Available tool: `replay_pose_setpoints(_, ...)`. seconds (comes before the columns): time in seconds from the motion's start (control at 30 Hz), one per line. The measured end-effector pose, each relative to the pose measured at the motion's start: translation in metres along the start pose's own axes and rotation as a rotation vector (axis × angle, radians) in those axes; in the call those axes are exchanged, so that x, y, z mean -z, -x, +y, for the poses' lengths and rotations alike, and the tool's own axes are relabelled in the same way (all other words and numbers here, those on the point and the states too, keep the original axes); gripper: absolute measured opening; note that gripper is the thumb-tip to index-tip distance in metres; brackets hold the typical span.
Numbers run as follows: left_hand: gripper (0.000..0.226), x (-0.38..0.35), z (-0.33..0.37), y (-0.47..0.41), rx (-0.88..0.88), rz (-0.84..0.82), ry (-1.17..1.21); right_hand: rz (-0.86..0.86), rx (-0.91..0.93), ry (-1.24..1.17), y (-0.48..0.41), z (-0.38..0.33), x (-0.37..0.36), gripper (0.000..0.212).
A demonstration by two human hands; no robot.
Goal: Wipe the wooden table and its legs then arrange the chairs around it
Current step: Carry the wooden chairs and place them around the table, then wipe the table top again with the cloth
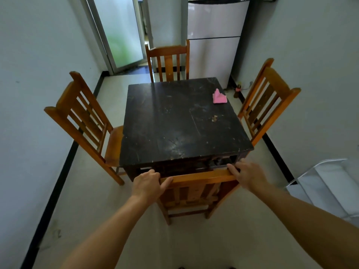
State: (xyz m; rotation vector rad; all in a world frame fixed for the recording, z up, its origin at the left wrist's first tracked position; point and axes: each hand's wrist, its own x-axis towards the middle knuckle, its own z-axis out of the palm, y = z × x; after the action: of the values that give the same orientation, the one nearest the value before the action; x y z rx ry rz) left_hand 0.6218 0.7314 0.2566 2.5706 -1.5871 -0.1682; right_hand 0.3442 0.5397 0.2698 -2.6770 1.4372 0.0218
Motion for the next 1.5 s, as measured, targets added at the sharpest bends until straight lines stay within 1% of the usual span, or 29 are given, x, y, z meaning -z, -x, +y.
replay_pose_setpoints(0.1, 0.055, 0.012, 0.001, -0.009, -0.029, -0.087, -0.051, -0.050, 0.012, -0.144, 0.007, 0.003, 0.006, 0.038)
replay_pose_setpoints(0.17, 0.052, 0.024, 0.008, -0.023, -0.058, -0.145, -0.073, -0.089, -0.028, -0.283, 0.005, 0.008, 0.014, 0.036)
replay_pose_setpoints(0.23, 0.047, 0.036, 0.022, -0.042, -0.107, -0.155, -0.075, -0.066, -0.076, -0.377, -0.005, 0.017, 0.023, 0.034)
replay_pose_setpoints(0.33, 0.043, 0.049, 0.060, -0.073, -0.173, -0.102, -0.061, -0.007, -0.128, -0.413, -0.023, 0.038, 0.032, 0.031)
replay_pose_setpoints(0.5, 0.039, 0.057, 0.135, -0.123, -0.282, -0.039, -0.051, -0.032, -0.140, -0.389, -0.047, 0.082, 0.041, 0.031)
replay_pose_setpoints(0.6, 0.039, 0.049, 0.175, -0.157, -0.287, -0.040, -0.035, -0.057, -0.134, -0.395, -0.071, 0.121, 0.040, 0.031)
replay_pose_setpoints(0.73, 0.037, 0.026, 0.225, -0.208, -0.225, -0.060, -0.051, -0.098, -0.102, -0.390, -0.122, 0.187, 0.035, 0.030)
replay_pose_setpoints(0.9, 0.037, 0.000, 0.285, -0.270, -0.111, -0.142, -0.012, -0.163, -0.039, -0.359, -0.188, 0.258, 0.047, 0.034)
replay_pose_setpoints(1.03, 0.038, -0.015, 0.315, -0.295, -0.031, -0.215, 0.031, -0.205, 0.025, -0.336, -0.243, 0.292, 0.053, 0.026)
replay_pose_setpoints(1.13, 0.042, -0.021, 0.309, -0.311, 0.034, -0.243, 0.046, -0.244, 0.100, -0.307, -0.290, 0.289, 0.046, 0.021)
replay_pose_setpoints(1.33, 0.041, -0.033, 0.271, -0.354, 0.208, -0.305, 0.076, -0.333, 0.224, -0.295, -0.368, 0.251, 0.018, 0.008)
replay_pose_setpoints(1.43, 0.041, -0.040, 0.258, -0.384, 0.272, -0.311, 0.124, -0.355, 0.269, -0.247, -0.413, 0.238, 0.017, 0.010)
replay_pose_setpoints(1.5, 0.039, -0.046, 0.255, -0.403, 0.290, -0.309, 0.150, -0.313, 0.305, -0.186, -0.444, 0.232, 0.016, 0.011)
